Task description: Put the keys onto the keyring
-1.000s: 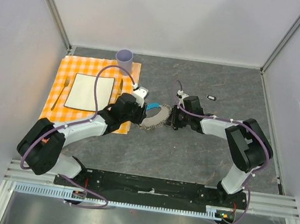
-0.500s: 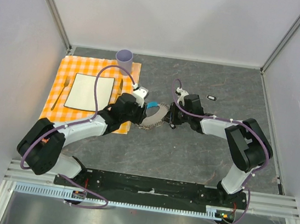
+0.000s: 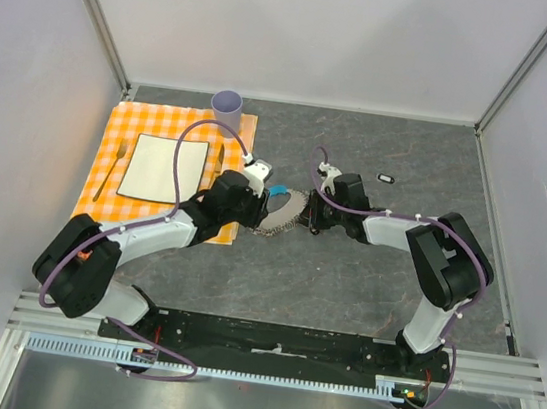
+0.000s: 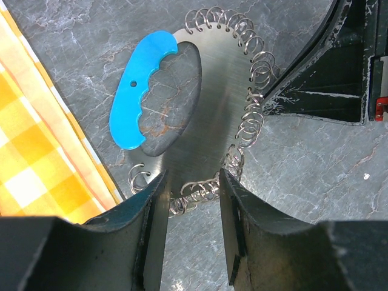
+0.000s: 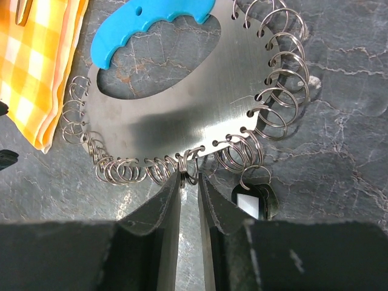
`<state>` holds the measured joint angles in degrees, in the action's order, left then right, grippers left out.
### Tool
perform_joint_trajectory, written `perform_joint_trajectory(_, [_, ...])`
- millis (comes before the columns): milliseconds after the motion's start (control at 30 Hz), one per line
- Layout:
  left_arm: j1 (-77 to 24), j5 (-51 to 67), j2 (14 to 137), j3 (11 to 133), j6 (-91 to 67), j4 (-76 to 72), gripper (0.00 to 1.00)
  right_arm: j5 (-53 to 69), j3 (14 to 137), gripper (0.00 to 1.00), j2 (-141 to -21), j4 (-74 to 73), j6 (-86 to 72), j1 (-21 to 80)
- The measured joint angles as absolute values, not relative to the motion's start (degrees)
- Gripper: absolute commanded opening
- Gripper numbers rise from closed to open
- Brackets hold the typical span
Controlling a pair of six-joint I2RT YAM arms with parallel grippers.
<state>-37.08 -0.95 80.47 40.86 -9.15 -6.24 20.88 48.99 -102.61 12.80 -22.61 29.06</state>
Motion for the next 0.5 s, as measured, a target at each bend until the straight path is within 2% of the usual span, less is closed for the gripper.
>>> perform_joint_trajectory(100, [-37.1, -0.9, 80.9, 40.9, -9.1, -6.2, 0.45, 20.7, 49.3, 0.25, -102.8, 12.8, -22.3, 29.1])
perform_joint_trajectory(300, [-37.1, -0.9, 81.1, 40.9, -9.1, -6.2, 0.45, 20.1, 49.8, 0.09, -102.9, 12.7, -21.7, 29.1])
perform_joint_trajectory(500, [-37.1, -0.9, 81.1, 40.9, -9.1, -6.2, 0.45, 17.9, 50.3, 0.00, -102.0, 11.0, -20.1, 29.1])
